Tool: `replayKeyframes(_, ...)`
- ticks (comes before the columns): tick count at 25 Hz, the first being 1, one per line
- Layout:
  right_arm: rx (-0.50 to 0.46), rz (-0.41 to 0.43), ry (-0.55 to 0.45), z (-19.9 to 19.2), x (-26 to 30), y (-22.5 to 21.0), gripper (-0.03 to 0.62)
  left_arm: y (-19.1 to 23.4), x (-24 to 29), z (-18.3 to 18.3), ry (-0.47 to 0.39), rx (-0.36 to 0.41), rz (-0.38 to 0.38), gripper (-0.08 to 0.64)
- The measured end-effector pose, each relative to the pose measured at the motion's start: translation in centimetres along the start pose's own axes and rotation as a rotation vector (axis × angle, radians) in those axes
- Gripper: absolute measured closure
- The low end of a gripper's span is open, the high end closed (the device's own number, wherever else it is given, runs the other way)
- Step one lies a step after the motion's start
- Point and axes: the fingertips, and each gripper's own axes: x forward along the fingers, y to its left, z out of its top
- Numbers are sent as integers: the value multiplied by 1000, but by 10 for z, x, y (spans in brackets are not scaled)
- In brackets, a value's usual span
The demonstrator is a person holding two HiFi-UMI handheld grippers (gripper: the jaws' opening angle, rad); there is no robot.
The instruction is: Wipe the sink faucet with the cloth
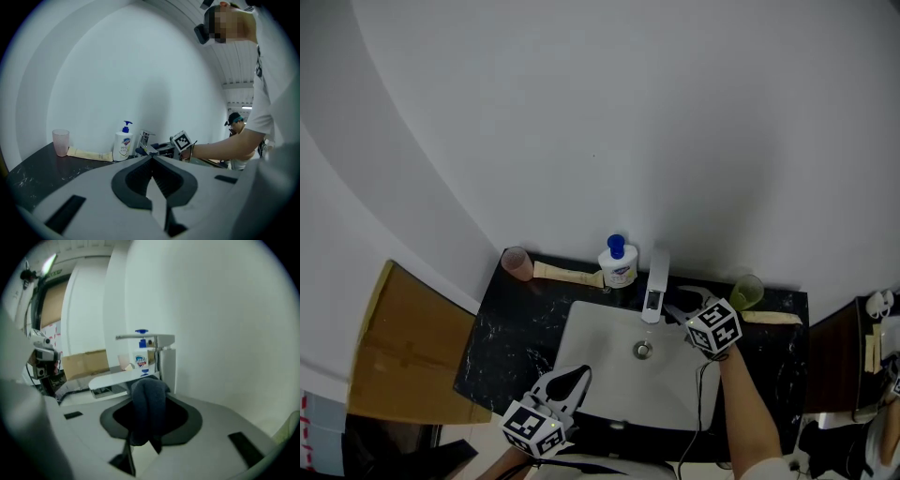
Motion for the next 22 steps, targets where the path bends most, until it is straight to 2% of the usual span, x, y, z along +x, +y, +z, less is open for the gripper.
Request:
replayKeyframes(3,-10,-16,-27,6,-4,-6,469,0,1,-1,3,-3,-4,558)
replayKeyframes(6,76,-35,-15,0,5,-14,469,-1,3,1,3,-3,-8,558)
replayKeyframes(9,149,-60,147,-25,18,-17,469,-1,3,0,4,-1,-10,558)
replayKeyframes(11,129,-61,260,-40,22,-14,469,-1,2,-1,5,1,-12,558)
replayKeyframes(13,97,-57,287,-42,21,-12,469,-2,3,-1,4,3,-17,558)
replayKeyframes(16,68,-56,233,-28,14,-13,469,-3,3,0,-2,4,-21,558)
replayKeyframes(19,39,-37,102,-2,-1,-11,469,-3,1,2,-6,3,-21,558)
replayKeyframes(22,-45,-15,29,12,-14,-4,469,-1,0,1,-3,0,-19,558)
